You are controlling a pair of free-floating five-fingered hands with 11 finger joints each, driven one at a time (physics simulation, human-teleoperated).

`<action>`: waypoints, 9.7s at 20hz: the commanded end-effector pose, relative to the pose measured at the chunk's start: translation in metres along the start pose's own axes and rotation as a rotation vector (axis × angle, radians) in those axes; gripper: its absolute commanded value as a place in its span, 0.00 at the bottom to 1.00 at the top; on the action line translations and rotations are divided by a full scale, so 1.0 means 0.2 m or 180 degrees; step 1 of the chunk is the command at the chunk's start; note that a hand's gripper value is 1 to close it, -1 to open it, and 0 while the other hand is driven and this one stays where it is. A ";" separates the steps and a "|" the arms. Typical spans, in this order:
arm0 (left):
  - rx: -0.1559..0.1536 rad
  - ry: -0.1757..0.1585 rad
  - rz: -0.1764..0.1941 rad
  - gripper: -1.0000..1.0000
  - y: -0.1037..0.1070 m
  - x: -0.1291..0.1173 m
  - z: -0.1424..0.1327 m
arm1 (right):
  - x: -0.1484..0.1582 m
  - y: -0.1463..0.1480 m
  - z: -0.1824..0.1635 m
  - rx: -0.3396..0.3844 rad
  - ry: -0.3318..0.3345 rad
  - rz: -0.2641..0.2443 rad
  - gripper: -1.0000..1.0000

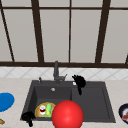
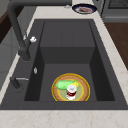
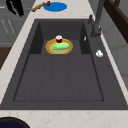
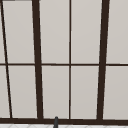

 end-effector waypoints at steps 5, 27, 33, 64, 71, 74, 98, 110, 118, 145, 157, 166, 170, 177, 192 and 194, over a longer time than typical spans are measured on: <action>0.0000 0.0000 0.0000 0.50 0.00 0.00 0.00 | 0.15 0.01 -0.27 0.0229 0.0022 0.0016 0.00; 0.0000 0.0000 0.0000 0.50 0.00 0.00 0.00 | 0.17 -0.16 -0.73 0.1694 0.0023 -0.0426 0.00; 0.0000 0.0000 0.0000 0.50 0.00 0.00 0.00 | 0.14 -0.08 -0.90 0.1800 -0.0041 -0.0410 0.00; 0.0000 0.0000 0.0000 0.50 0.00 0.00 0.00 | -0.04 0.49 -1.85 0.2229 -0.0417 -0.0587 0.00; 0.0000 0.0000 0.0000 0.50 0.00 0.00 0.00 | -0.12 0.73 -2.03 0.2206 -0.0530 -0.0645 0.00; 0.0000 0.0000 0.0000 0.50 0.00 0.00 0.00 | -0.15 0.78 -2.08 0.2282 -0.0554 -0.0684 0.00; 0.0000 0.0000 0.0000 0.50 0.00 0.00 0.00 | -0.13 0.80 -2.36 0.2167 -0.0237 -0.0383 1.00; 0.0000 0.0000 0.0000 0.50 0.00 0.00 0.00 | -0.02 0.76 -2.31 0.1879 -0.0136 -0.0088 1.00; 0.0000 0.0000 0.0000 0.50 0.00 0.00 0.00 | 0.03 0.78 -2.32 0.1794 0.0056 0.0092 1.00; 0.0000 0.0000 0.0000 0.50 0.00 0.00 0.00 | 0.09 0.77 -2.35 0.1807 0.0358 0.0498 1.00; 0.0000 0.0000 0.0000 0.50 0.00 0.00 0.00 | 0.05 0.82 -2.31 0.1867 0.0648 0.0382 1.00; 0.0000 0.0000 0.0000 0.50 0.00 0.00 0.00 | -0.07 0.74 -2.20 0.1721 0.0324 0.0426 0.00; 0.0000 0.0000 0.0000 0.50 0.00 0.00 0.00 | -0.10 0.67 -2.16 0.1842 0.0320 0.0331 0.00; 0.0000 0.0000 0.0000 0.50 0.00 0.00 0.00 | -0.08 0.57 -2.10 0.2079 0.0374 0.0183 0.00; 0.0000 0.0000 0.0000 0.50 0.00 0.00 0.00 | -0.17 0.36 -1.87 0.2128 0.0338 0.0013 0.00; 0.0000 0.0000 0.0000 0.50 0.00 0.00 0.00 | -0.18 0.36 -1.83 0.2077 0.0323 0.0024 0.00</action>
